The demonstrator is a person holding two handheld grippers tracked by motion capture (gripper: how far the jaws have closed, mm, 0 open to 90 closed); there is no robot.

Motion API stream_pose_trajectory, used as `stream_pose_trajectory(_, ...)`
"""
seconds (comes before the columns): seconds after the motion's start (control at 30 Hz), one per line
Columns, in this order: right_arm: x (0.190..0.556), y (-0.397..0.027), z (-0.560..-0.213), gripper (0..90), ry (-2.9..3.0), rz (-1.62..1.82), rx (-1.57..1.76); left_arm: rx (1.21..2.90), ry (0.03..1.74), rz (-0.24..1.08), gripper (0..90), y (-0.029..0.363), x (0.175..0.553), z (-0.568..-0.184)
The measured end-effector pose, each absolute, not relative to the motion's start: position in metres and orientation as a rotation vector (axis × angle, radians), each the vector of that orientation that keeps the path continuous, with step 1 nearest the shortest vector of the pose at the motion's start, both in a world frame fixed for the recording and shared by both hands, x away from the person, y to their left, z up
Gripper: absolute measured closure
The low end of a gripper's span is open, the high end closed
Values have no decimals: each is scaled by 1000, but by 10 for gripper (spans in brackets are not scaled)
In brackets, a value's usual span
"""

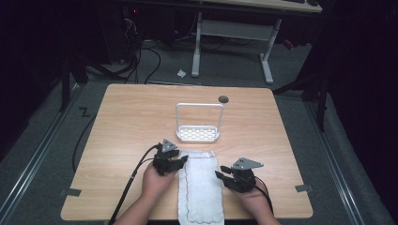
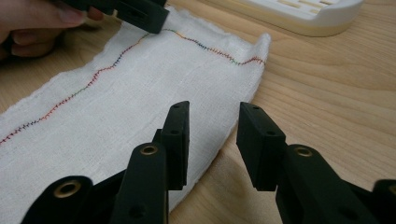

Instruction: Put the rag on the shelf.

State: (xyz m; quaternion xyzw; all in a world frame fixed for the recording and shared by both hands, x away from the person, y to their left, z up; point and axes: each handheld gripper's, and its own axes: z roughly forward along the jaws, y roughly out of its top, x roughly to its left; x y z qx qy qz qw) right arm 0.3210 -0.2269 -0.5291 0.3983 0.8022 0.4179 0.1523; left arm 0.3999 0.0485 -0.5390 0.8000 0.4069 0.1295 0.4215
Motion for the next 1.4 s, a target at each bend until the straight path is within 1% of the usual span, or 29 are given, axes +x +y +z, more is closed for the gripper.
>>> stream_pose_trajectory(0.03, 321, -227, -529, 639, 2302, 1200, 1141, 2005, 1024, 341, 542, 47, 400, -539)
stream_pose_trajectory(0.07, 321, -227, -529, 639, 2302, 1200, 1141, 2005, 1024, 341, 576, 47, 400, -539)
stream_pose_trajectory(0.1, 322, -227, -529, 619, 2300, 1201, 1144, 2004, 1025, 333, 624, 44, 399, -539)
stream_pose_trajectory(0.17, 322, -227, -529, 614, 2300, 1201, 1143, 2008, 1022, 341, 638, 43, 398, -539)
stream_pose_trajectory(0.2, 323, -226, -529, 597, 2298, 1199, 1132, 2007, 1019, 324, 686, 44, 398, -539)
stream_pose_trajectory(0.27, 323, -226, -530, 587, 2297, 1196, 1132, 2004, 1021, 311, 753, 44, 399, -539)
stream_pose_trajectory(0.3, 324, -226, -530, 579, 2295, 1194, 1132, 1988, 1029, 266, 753, 46, 401, -540)
stream_pose_trajectory(0.33, 326, -224, -530, 559, 2282, 1210, 1158, 1972, 1045, 228, 806, 48, 403, -541)
stream_pose_trajectory(0.5, 334, -219, -525, 546, 2240, 1217, 1181, 1973, 1045, 234, 816, 48, 402, -541)
stream_pose_trajectory(0.57, 349, -212, -521, 550, 2206, 1218, 1210, 1974, 1044, 236, 815, 48, 402, -541)
stream_pose_trajectory(0.6, 349, -212, -521, 550, 2206, 1218, 1210, 1974, 1044, 236, 815, 48, 402, -541)
stream_pose_trajectory(0.63, 359, -206, -521, 550, 2207, 1186, 1226, 1974, 1044, 235, 815, 48, 402, -541)
stream_pose_trajectory(0.7, 363, -204, -522, 554, 2204, 1168, 1222, 1976, 1042, 237, 815, 47, 402, -541)
stream_pose_trajectory(0.77, 378, -199, -526, 560, 2193, 1102, 1238, 1980, 1038, 241, 815, 47, 401, -540)
stream_pose_trajectory(0.83, 381, -198, -527, 562, 2205, 1105, 1241, 1981, 1036, 242, 815, 47, 401, -540)
stream_pose_trajectory(0.93, 386, -195, -530, 590, 2231, 1083, 1258, 1980, 1037, 237, 815, 48, 401, -541)
stream_pose_trajectory(1.13, 384, -194, -535, 609, 2253, 1060, 1264, 1979, 1037, 229, 815, 48, 401, -541)
stream_pose_trajectory(1.17, 384, -194, -536, 618, 2258, 1063, 1272, 1978, 1038, 227, 815, 49, 401, -541)
stream_pose_trajectory(1.2, 384, -194, -537, 653, 2260, 1079, 1272, 1977, 1038, 224, 815, 49, 401, -541)
stream_pose_trajectory(1.27, 384, -195, -537, 660, 2260, 1088, 1269, 1974, 1040, 216, 816, 50, 401, -541)
stream_pose_trajectory(1.37, 382, -194, -538, 712, 2262, 1104, 1268, 1966, 1044, 197, 816, 51, 402, -541)
stream_pose_trajectory(1.4, 382, -194, -538, 712, 2262, 1104, 1268, 1966, 1044, 197, 816, 51, 402, -541)
